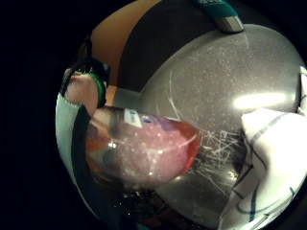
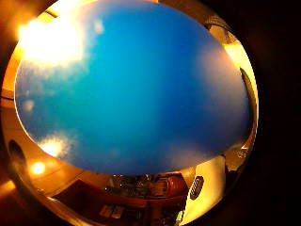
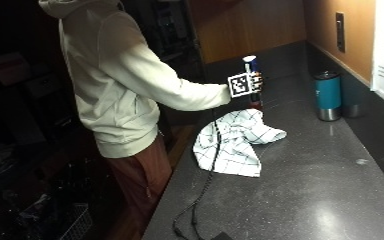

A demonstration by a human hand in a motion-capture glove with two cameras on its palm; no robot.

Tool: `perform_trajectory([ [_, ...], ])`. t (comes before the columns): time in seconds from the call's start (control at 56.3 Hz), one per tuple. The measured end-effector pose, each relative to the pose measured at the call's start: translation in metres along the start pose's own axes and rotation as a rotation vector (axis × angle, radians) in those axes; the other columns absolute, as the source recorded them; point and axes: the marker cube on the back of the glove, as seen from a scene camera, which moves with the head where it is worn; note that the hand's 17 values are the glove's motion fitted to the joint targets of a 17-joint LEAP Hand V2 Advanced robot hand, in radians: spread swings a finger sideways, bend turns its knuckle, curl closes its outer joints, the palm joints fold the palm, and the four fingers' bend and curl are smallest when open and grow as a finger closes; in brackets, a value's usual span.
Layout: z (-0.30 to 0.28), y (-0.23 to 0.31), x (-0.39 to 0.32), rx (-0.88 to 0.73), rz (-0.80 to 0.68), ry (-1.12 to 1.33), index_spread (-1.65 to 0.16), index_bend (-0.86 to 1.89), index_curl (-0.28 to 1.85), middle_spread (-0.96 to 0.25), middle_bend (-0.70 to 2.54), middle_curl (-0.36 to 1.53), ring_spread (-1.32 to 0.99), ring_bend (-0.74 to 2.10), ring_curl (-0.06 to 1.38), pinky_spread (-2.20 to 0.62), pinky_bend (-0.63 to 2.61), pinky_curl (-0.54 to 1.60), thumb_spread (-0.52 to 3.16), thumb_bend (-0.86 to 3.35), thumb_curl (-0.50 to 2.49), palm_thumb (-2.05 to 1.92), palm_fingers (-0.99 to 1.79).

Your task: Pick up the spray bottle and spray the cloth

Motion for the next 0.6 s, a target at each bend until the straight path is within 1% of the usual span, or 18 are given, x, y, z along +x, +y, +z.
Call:
perform_trajectory([
  [0.018,0.002,-0.003,0.003,0.02,0.001,0.015,-0.25,0.15,0.38,-0.11,0.29,0.5,-0.19,0.44,0.42,-0.07,0.19,0.39,0.72,-0.03,0.47,1.02,1.14],
  [0.106,0.003,-0.034,0.022,0.251,0.0,0.125,-0.25,0.16,0.38,-0.11,0.3,0.5,-0.19,0.44,0.42,-0.07,0.18,0.38,0.72,-0.03,0.47,1.03,1.12],
  [0.142,0.003,-0.04,0.023,0.29,0.0,0.119,-0.25,0.16,0.39,-0.11,0.29,0.5,-0.19,0.44,0.42,-0.07,0.17,0.37,0.72,-0.03,0.47,1.03,1.11],
  [0.16,0.004,-0.036,0.022,0.262,0.002,0.106,-0.25,0.16,0.39,-0.11,0.29,0.5,-0.19,0.44,0.42,-0.07,0.17,0.37,0.72,-0.03,0.46,1.03,1.11],
  [0.195,0.007,-0.021,0.019,0.15,0.011,0.072,-0.25,0.16,0.39,-0.11,0.29,0.5,-0.19,0.44,0.42,-0.07,0.17,0.37,0.72,-0.03,0.46,1.02,1.11],
  [0.213,0.008,-0.018,0.02,0.125,0.015,0.069,-0.25,0.16,0.39,-0.11,0.29,0.5,-0.19,0.43,0.42,-0.07,0.18,0.37,0.72,-0.03,0.46,1.02,1.11],
  [0.266,0.006,-0.03,0.03,0.218,0.017,0.122,-0.25,0.15,0.38,-0.11,0.29,0.5,-0.19,0.43,0.42,-0.08,0.18,0.36,0.73,-0.03,0.46,1.02,1.11],
  [0.302,0.003,-0.03,0.032,0.228,0.011,0.127,-0.25,0.14,0.38,-0.11,0.29,0.5,-0.19,0.43,0.42,-0.08,0.18,0.36,0.73,-0.03,0.45,1.01,1.1],
  [0.337,0.0,-0.022,0.032,0.184,0.007,0.118,-0.25,0.14,0.38,-0.11,0.29,0.5,-0.19,0.43,0.42,-0.09,0.18,0.36,0.73,-0.03,0.45,1.01,1.09],
  [0.39,-0.002,-0.005,0.027,0.069,0.005,0.069,-0.25,0.11,0.37,-0.11,0.29,0.5,-0.19,0.44,0.42,-0.1,0.18,0.35,0.74,-0.03,0.45,1.0,1.08],
  [0.426,-0.002,-0.004,0.026,0.055,0.003,0.058,-0.25,0.1,0.36,-0.12,0.29,0.49,-0.2,0.44,0.42,-0.1,0.19,0.35,0.74,-0.03,0.45,0.99,1.06],
  [0.444,-0.001,-0.006,0.027,0.064,0.003,0.061,-0.26,0.09,0.35,-0.12,0.27,0.49,-0.2,0.42,0.42,-0.1,0.2,0.36,0.74,-0.03,0.45,0.99,1.02],
  [0.497,-0.003,-0.009,0.03,0.072,0.004,0.054,-0.28,0.08,0.34,-0.12,0.2,0.47,-0.18,0.36,0.42,-0.06,0.25,0.39,0.75,-0.06,0.43,0.93,0.73],
  [0.515,-0.006,-0.011,0.031,0.084,0.002,0.049,-0.29,0.08,0.34,-0.12,0.19,0.47,-0.17,0.37,0.43,-0.06,0.26,0.4,0.76,-0.06,0.43,0.92,0.7],
  [0.532,-0.01,-0.014,0.031,0.108,-0.003,0.044,-0.29,0.07,0.33,-0.11,0.18,0.46,-0.17,0.35,0.42,-0.05,0.28,0.4,0.76,-0.06,0.43,0.91,0.66],
  [0.568,-0.019,-0.022,0.031,0.173,-0.014,0.037,-0.31,0.04,0.31,-0.1,0.12,0.44,-0.16,0.33,0.41,-0.01,0.33,0.41,0.77,-0.07,0.42,0.86,0.47],
  [0.603,-0.023,-0.027,0.033,0.212,-0.025,0.054,-0.32,0.05,0.29,-0.1,0.13,0.42,-0.15,0.33,0.41,0.0,0.36,0.41,0.78,-0.06,0.41,0.83,0.43],
])
